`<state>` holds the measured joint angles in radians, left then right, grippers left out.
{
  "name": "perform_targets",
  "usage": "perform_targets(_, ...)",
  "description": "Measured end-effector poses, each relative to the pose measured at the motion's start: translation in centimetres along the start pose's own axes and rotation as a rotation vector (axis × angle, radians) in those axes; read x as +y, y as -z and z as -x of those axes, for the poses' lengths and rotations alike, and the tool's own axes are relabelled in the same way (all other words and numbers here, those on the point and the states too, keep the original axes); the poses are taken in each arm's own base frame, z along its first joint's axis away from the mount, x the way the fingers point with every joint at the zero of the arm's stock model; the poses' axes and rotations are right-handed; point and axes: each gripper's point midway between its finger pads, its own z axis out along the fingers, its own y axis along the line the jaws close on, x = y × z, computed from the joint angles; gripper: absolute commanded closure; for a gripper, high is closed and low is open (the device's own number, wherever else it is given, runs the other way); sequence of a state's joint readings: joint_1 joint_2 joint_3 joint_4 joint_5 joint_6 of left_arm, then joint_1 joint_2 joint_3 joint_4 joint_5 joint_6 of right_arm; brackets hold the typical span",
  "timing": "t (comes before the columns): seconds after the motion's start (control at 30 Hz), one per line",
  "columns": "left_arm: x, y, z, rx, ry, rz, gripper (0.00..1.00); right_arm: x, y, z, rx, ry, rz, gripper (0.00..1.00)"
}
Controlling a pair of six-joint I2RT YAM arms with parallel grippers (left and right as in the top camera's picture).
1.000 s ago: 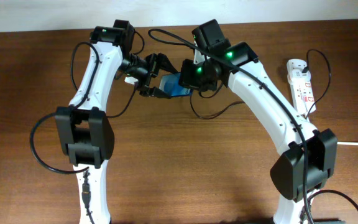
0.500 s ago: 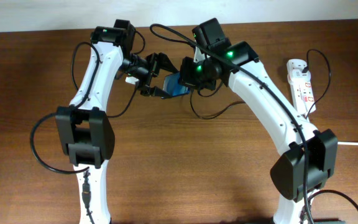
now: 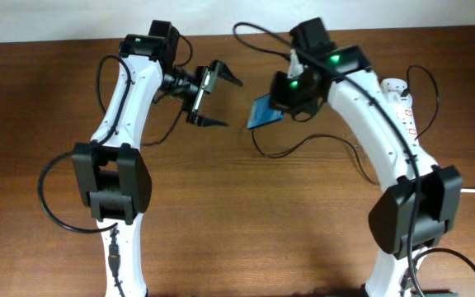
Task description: Plug charger to phone and switch on socket
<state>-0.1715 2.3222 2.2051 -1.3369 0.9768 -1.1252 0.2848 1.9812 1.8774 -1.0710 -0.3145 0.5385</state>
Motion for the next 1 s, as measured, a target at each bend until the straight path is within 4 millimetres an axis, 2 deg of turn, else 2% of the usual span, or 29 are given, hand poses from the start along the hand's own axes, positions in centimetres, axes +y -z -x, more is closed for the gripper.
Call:
perform_targets(0.07, -1.0, 0.0, 0.2, -0.004, -0.209, -0.035, 0.00, -1.0, 1.1, 1.0, -0.029, -0.014, 0.001, 0.96)
perform_targets(0.17, -2.2, 0.1, -0.4, 0.023, -0.438, -0.092, 0.00, -1.3, 4.1, 2.4, -0.110, -0.018, 0.026, 0.96)
perform_targets(0.3, -4.2, 0.5, -2.0, 0.089, -0.652, -0.202, 0.00, 0.6, 9.5, 3.5, -0.255, -0.009, 0.103, 0.96)
perform_targets(0.4, -5.0, 0.9, -3.3, 0.151, -0.734, -0.273, 0.00, 2.4, 12.1, 4.4, -0.340, -0.046, 0.175, 0.96)
perform_targets(0.5, -5.3, 1.2, -4.3, 0.199, -0.758, -0.311, 0.00, 3.3, 12.5, 5.6, -0.387, -0.104, 0.228, 0.96)
perform_targets(0.6, -5.4, 1.5, -5.0, 0.235, -0.763, -0.338, 0.00, 5.4, 13.2, 7.8, -0.486, -0.116, 0.324, 0.96)
perform_targets(0.67, -5.5, 1.6, -5.3, 0.253, -0.761, -0.349, 0.00, 6.9, 13.6, 8.2, -0.517, -0.131, 0.366, 0.96)
perform_targets(0.77, -6.0, 1.9, -5.5, 0.264, -0.771, -0.371, 0.00, 8.3, 13.2, 7.7, -0.522, -0.181, 0.379, 0.96)
perform_targets(0.9, -7.5, 2.5, -5.3, 0.249, -0.810, -0.406, 0.00, 9.0, 12.8, 7.4, -0.530, -0.291, 0.381, 0.96)
perform_targets(1.0, -9.1, 3.4, -5.0, 0.224, -0.854, -0.445, 0.00, 8.0, 12.5, 7.6, -0.529, -0.414, 0.373, 0.96)
